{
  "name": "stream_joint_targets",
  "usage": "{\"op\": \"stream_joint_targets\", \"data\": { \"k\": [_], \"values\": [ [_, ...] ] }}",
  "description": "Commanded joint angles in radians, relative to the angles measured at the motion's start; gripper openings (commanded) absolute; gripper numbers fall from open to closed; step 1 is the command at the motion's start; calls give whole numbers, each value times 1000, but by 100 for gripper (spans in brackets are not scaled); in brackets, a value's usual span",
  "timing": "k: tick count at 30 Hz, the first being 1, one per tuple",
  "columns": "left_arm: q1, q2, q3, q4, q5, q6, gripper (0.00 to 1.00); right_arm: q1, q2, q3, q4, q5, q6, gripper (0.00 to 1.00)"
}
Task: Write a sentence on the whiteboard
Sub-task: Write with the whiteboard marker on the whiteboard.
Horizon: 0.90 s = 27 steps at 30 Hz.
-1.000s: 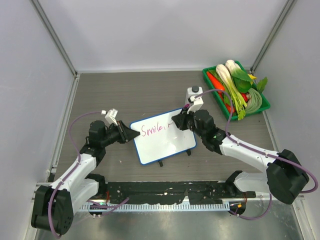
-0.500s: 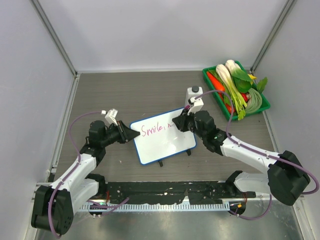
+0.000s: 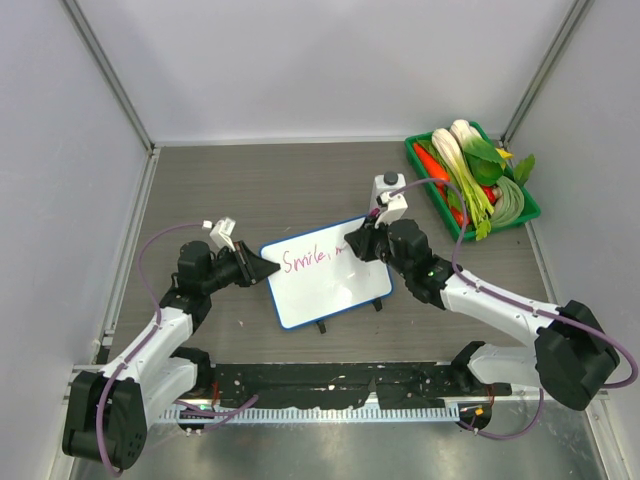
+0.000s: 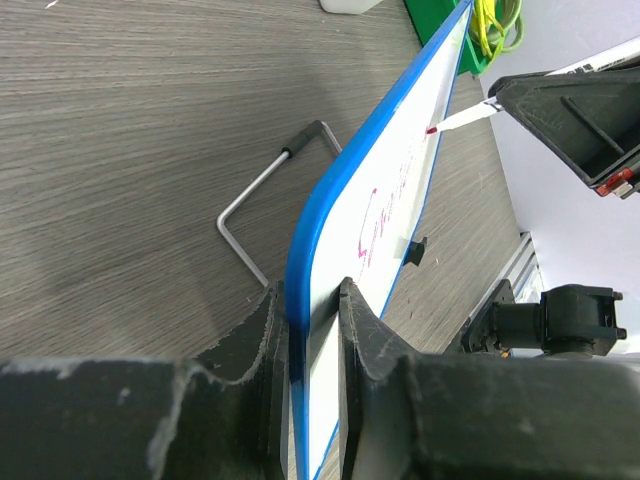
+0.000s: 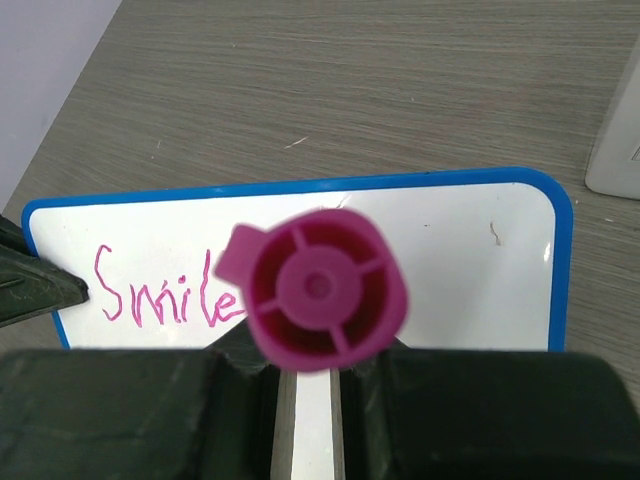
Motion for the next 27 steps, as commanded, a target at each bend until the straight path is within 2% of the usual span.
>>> {"op": "stream_joint_targets", "data": {
  "k": [1,12,27],
  "values": [
    [28,17,-20,-57,-196,125,0,1,11,55,17,52,5,1],
    [26,17,-21,-54,-195,125,0,0,23,72,-21,95,0,1],
    [26,14,-24,-53,-191,125,0,1,-21,-9,-56,49,9,1]
  ]
}}
